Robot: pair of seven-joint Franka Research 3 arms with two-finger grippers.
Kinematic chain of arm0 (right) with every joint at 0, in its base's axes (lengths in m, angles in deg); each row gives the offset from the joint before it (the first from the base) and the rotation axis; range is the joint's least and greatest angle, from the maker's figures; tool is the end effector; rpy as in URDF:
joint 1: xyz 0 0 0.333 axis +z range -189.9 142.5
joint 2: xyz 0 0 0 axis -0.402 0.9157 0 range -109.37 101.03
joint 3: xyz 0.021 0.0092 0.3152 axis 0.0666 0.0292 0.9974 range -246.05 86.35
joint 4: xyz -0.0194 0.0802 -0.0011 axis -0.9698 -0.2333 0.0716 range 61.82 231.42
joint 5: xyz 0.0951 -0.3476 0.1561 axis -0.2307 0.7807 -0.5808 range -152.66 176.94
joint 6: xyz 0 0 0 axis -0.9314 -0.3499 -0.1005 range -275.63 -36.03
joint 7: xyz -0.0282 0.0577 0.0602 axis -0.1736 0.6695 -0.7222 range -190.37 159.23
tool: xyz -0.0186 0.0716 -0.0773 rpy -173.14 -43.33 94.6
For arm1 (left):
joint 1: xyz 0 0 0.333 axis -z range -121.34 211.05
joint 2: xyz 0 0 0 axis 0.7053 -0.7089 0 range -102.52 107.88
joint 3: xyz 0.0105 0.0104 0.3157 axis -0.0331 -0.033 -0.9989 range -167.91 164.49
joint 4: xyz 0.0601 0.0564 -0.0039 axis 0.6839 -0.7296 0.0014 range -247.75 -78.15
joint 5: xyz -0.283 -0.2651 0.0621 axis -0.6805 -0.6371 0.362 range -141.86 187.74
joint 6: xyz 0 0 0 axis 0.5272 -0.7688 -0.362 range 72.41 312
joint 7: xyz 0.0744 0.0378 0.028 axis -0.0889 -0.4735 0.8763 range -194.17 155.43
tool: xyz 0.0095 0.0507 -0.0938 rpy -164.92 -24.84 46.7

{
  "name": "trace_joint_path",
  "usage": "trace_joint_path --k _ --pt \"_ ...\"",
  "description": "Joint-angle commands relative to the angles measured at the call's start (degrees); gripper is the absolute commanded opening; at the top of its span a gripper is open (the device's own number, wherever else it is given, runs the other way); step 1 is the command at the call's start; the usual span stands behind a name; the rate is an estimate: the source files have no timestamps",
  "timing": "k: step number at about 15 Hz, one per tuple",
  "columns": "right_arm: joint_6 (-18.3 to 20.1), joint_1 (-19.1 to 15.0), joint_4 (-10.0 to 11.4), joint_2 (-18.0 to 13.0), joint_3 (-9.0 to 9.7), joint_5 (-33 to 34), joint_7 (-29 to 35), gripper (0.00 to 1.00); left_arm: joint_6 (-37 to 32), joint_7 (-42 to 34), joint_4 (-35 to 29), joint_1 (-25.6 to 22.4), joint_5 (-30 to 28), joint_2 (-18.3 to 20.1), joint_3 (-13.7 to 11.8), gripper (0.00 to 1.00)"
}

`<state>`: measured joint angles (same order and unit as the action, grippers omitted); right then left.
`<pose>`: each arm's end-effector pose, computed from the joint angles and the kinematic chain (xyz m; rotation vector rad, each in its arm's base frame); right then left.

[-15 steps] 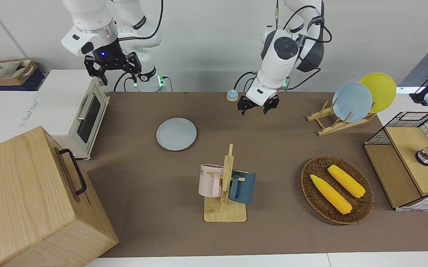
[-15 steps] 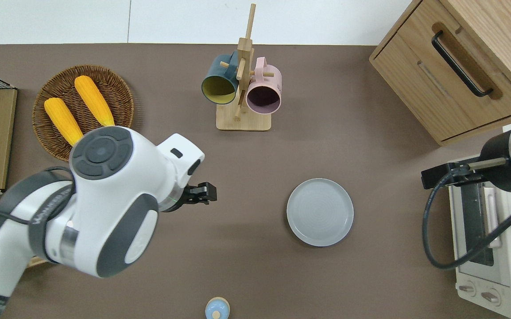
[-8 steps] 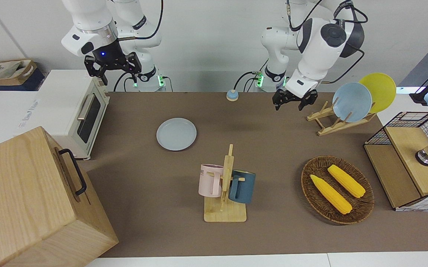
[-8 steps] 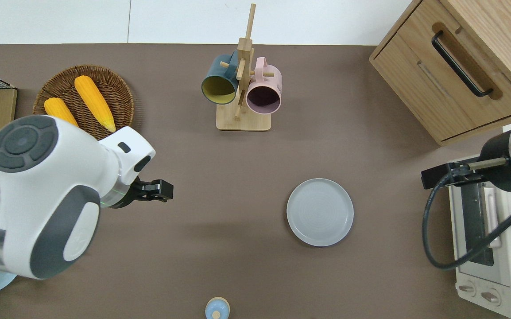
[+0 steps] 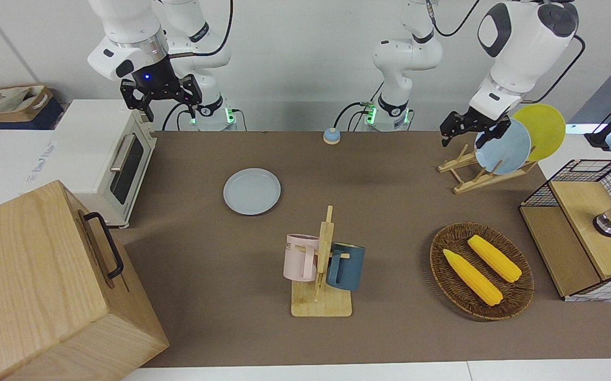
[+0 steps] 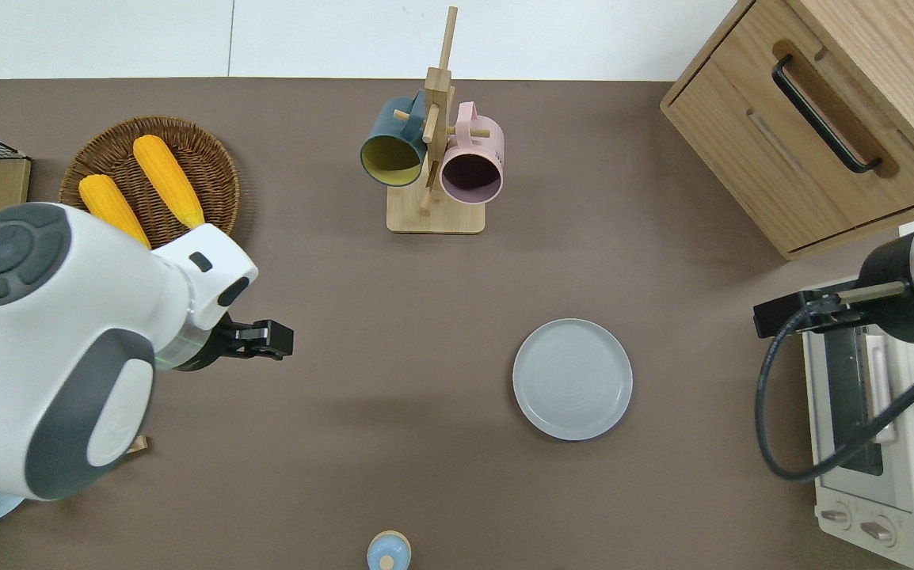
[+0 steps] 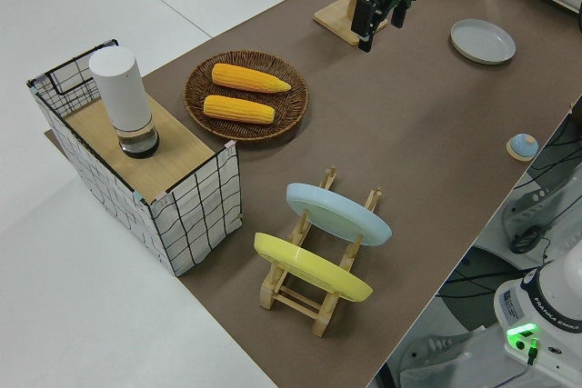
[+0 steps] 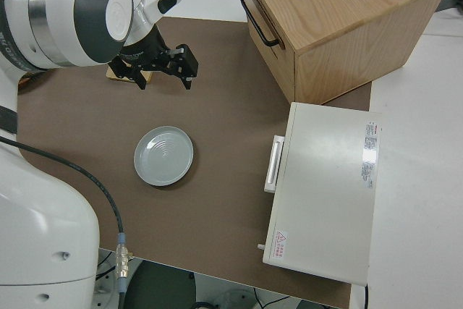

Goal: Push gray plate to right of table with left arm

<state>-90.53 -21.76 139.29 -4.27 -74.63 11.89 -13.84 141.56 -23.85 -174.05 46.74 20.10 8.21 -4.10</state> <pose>0.5306 0.0674 0.6574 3.1340 0.1499 -0.1198 0.5258 0.0006 0.5792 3.0840 -0.0997 -0.0694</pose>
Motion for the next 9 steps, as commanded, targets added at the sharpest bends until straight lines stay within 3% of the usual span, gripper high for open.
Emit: trace_joint_path --k 1,9 --pt "0.69 -0.63 -0.05 -0.43 0.32 -0.46 -0.06 0.983 -2.60 -0.88 3.97 0.13 2.13 -0.87 -0.52 1.00" --pt "0.69 -0.63 0.03 -0.43 0.23 -0.46 -0.14 0.983 -2.60 -0.88 4.33 0.13 1.96 -0.96 -0.61 1.00"
